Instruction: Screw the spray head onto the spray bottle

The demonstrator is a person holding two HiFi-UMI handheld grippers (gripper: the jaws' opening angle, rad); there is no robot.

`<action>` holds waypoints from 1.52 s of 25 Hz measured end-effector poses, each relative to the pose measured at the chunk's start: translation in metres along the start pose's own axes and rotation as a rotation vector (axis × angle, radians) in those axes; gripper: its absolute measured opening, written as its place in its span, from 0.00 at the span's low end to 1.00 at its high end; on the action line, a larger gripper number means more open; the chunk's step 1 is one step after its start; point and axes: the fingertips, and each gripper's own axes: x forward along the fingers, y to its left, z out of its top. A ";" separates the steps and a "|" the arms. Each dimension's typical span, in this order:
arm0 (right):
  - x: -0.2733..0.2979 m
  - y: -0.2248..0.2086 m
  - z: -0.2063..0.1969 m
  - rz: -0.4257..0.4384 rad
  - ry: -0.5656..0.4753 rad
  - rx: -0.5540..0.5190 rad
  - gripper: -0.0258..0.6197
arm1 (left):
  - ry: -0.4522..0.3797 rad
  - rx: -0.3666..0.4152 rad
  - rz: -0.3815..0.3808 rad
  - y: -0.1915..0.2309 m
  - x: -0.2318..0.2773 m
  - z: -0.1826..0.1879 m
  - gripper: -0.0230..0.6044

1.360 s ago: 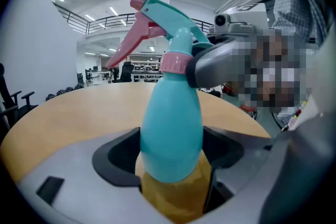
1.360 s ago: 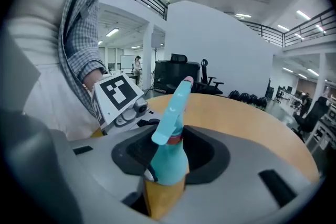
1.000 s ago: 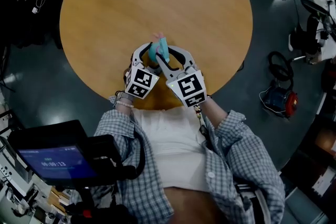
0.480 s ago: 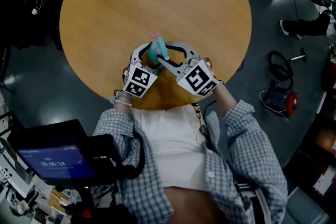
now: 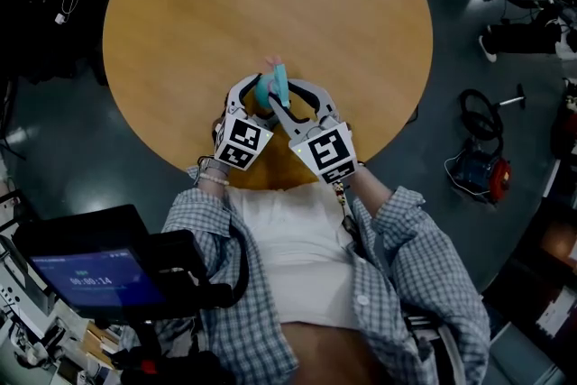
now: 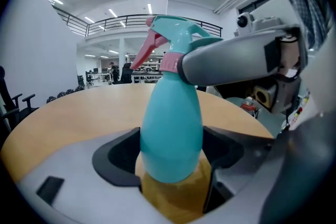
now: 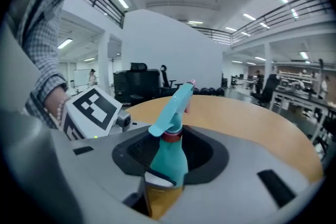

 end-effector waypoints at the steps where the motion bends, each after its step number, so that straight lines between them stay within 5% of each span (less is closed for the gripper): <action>1: 0.000 -0.001 0.000 -0.053 0.005 0.037 0.23 | 0.000 -0.001 0.004 0.000 0.000 0.000 0.63; 5: 0.003 0.001 -0.001 -0.124 0.014 0.113 0.23 | -0.006 -0.016 0.010 0.000 0.000 0.000 0.63; 14: -0.020 0.005 -0.010 0.341 0.064 -0.057 0.35 | -0.009 -0.007 -0.023 0.000 -0.001 0.000 0.63; 20: -0.010 -0.007 -0.001 0.448 0.065 -0.235 0.35 | -0.010 -0.004 -0.030 0.000 -0.001 0.000 0.63; 27: 0.000 0.008 0.002 0.562 0.056 -0.259 0.23 | -0.007 0.000 -0.045 -0.001 -0.002 -0.001 0.63; 31: 0.000 0.008 0.004 0.478 0.041 -0.227 0.23 | -0.008 -0.006 -0.034 0.000 -0.003 -0.001 0.63; 38: -0.001 0.000 0.003 0.024 0.008 0.091 0.23 | -0.009 -0.005 -0.013 0.000 -0.002 0.000 0.63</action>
